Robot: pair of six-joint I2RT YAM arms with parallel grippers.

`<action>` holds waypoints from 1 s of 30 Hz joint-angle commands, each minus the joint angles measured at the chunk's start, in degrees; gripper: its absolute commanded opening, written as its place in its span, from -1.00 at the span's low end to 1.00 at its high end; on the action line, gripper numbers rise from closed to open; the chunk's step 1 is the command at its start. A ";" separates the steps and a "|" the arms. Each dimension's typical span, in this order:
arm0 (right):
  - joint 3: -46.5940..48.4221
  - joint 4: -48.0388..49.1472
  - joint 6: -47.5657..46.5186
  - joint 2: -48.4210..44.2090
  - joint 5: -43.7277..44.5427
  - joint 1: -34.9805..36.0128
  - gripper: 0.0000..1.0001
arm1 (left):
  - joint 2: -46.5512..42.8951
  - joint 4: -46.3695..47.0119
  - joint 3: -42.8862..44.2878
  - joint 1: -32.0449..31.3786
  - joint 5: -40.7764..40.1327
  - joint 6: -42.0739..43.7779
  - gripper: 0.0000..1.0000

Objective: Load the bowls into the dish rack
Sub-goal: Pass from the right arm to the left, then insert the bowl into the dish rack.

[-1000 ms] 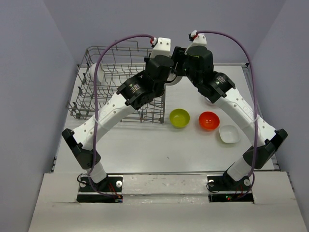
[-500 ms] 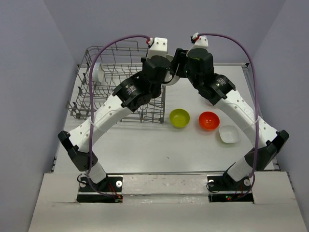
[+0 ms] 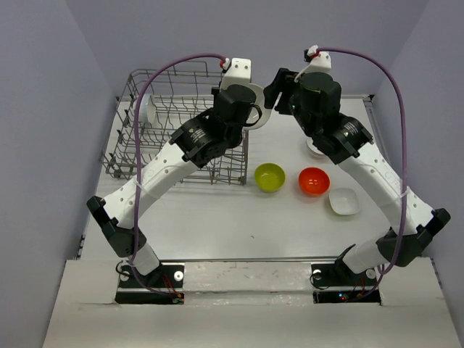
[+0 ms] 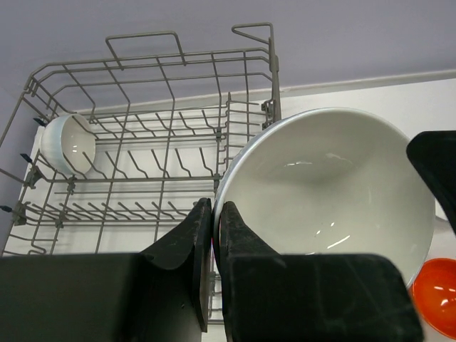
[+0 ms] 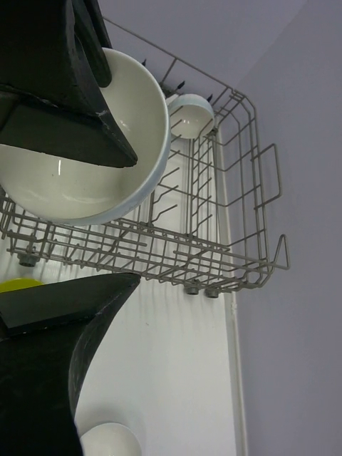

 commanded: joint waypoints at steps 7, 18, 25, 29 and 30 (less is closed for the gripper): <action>-2.65 2.49 -0.53 -6.81 4.01 0.70 0.36 | -3.17 3.85 1.94 3.98 -3.20 -0.23 -1.00; -12.14 3.54 -0.09 -9.46 7.97 0.70 0.40 | 2.80 3.32 10.80 23.74 1.90 5.30 -1.00; -15.13 4.33 -0.17 -7.35 8.15 0.70 0.42 | 12.02 11.21 16.35 31.40 -4.75 16.72 -1.00; -15.05 4.33 -0.44 -5.24 7.62 0.70 0.42 | 15.46 17.81 17.06 34.22 -10.05 24.10 -1.00; -15.14 4.42 -0.61 -4.80 7.45 0.70 0.42 | 16.07 19.04 17.06 34.75 -10.40 25.34 -1.00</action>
